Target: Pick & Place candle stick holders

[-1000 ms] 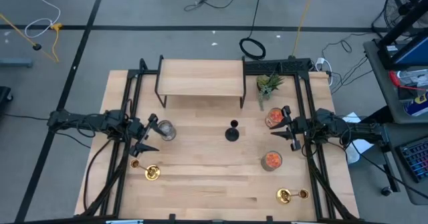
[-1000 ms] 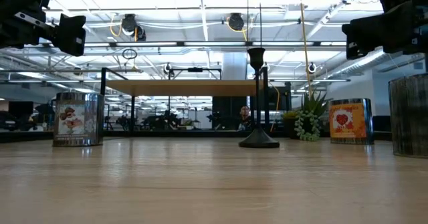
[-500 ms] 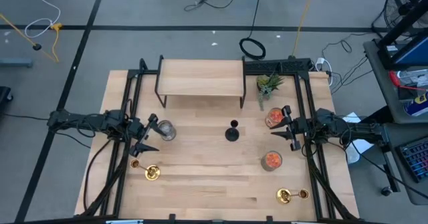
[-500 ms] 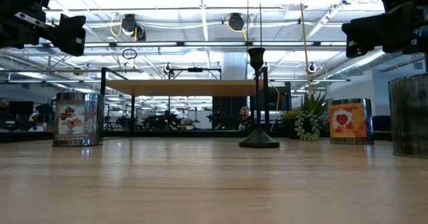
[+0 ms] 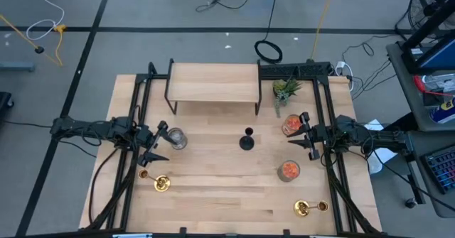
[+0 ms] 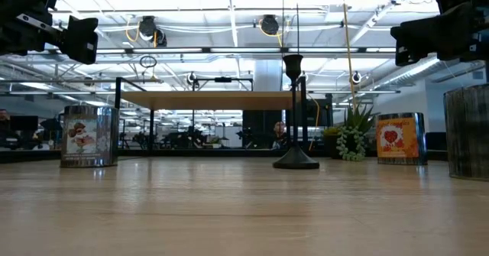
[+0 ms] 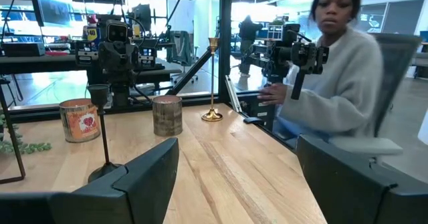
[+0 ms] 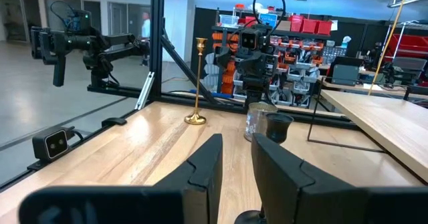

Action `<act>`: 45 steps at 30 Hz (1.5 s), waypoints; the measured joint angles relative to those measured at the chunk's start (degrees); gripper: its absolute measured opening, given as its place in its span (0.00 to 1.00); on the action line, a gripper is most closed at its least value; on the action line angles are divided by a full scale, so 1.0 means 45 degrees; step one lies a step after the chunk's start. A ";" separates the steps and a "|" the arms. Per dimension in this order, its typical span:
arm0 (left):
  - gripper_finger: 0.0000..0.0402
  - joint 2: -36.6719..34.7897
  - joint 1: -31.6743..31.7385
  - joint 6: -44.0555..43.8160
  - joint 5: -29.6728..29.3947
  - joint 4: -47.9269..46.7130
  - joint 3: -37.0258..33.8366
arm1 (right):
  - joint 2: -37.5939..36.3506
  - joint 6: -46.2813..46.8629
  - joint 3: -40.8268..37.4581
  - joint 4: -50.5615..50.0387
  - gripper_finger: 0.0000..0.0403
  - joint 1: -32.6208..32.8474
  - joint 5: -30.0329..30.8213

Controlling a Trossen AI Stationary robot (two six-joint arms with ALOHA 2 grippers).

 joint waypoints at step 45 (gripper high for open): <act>0.77 0.0000 -0.0004 0.1850 -0.0093 0.0474 0.0000 | 0.0000 0.0000 0.0000 -0.0010 0.19 0.0003 0.0000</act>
